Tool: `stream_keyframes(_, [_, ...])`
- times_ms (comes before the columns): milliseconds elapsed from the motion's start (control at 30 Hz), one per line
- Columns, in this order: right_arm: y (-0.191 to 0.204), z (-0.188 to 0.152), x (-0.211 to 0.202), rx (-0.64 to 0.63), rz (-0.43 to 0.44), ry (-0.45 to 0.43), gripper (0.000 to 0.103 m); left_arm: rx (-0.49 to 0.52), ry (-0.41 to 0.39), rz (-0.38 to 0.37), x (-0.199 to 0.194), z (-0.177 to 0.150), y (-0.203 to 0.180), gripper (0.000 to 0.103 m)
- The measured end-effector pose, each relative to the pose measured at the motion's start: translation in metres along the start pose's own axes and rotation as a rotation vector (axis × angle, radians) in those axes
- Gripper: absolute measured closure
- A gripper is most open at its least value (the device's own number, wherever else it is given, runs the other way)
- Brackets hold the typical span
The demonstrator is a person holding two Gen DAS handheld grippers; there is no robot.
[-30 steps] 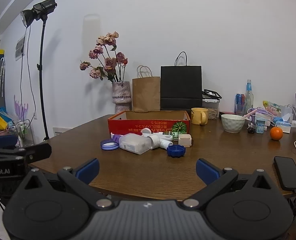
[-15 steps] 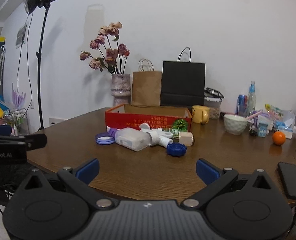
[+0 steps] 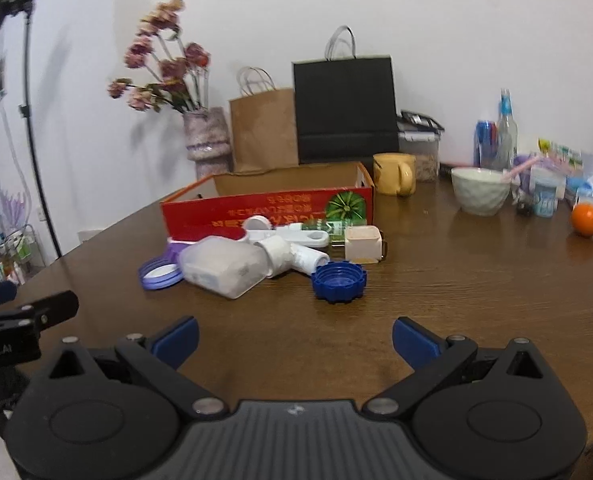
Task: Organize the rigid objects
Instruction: 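Grasp the purple-rimmed clear lid with the left tool while the right tool grasps the blue cap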
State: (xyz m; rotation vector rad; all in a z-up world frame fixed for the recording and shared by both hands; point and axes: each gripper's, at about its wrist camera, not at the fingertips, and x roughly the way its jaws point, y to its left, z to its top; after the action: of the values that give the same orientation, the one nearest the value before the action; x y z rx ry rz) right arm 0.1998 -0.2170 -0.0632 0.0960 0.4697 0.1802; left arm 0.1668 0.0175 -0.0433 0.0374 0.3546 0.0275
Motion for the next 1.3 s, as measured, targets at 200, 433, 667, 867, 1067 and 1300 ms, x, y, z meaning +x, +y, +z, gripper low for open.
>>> stream_keyframes(200, [-0.008, 0.023, 0.044, -0.039, -0.028, 0.008, 0.0, 0.023, 0.119, -0.004, 0.071, 0.018, 0.008, 0.0])
stream_keyframes(433, [-0.018, 0.034, 0.096, -0.067, -0.045, 0.111, 0.0, 0.075, 0.238, -0.03, 0.14, 0.024, 0.014, 0.0])
stream_keyframes(667, [-0.023, 0.039, 0.125, -0.08, 0.006, 0.191, 0.027, 0.064, 0.306, -0.077, 0.173, 0.025, 0.02, 0.003])
stream_keyframes(867, [-0.024, 0.042, 0.139, -0.084, -0.013, 0.203, 0.049, 0.04, 0.319, -0.11, 0.185, 0.028, 0.02, 0.036])
stream_keyframes(1067, [-0.027, 0.038, 0.132, -0.069, -0.004, 0.19, 0.05, 0.044, 0.317, -0.085, 0.172, 0.025, 0.015, 0.036])
stream_keyframes(1300, [-0.024, 0.025, 0.092, -0.051, 0.037, 0.161, 0.05, 0.069, 0.271, -0.033, 0.121, 0.015, 0.01, 0.036])
